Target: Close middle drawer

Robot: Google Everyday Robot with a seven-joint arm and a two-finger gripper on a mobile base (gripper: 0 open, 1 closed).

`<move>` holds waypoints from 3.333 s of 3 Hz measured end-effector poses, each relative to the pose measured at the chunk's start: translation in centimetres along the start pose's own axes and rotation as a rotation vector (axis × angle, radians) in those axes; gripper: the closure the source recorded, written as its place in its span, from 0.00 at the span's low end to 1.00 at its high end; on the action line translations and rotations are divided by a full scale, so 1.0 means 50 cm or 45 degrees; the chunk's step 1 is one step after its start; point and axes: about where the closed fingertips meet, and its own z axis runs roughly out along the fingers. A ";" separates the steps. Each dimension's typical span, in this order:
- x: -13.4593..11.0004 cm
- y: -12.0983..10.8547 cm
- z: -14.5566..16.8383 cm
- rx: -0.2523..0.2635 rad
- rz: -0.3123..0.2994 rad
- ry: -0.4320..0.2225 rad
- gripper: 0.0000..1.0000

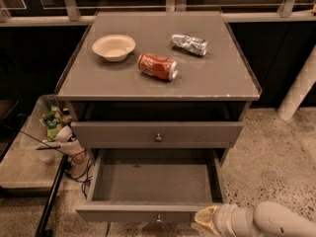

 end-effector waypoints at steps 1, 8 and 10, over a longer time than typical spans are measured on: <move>0.012 0.002 0.049 -0.033 -0.031 0.034 1.00; 0.009 -0.024 0.113 -0.059 -0.074 0.021 0.18; -0.061 -0.104 0.145 -0.026 -0.156 -0.064 0.65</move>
Offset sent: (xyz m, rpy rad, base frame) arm 0.0055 0.0196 -0.0619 -0.0989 0.0463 0.0948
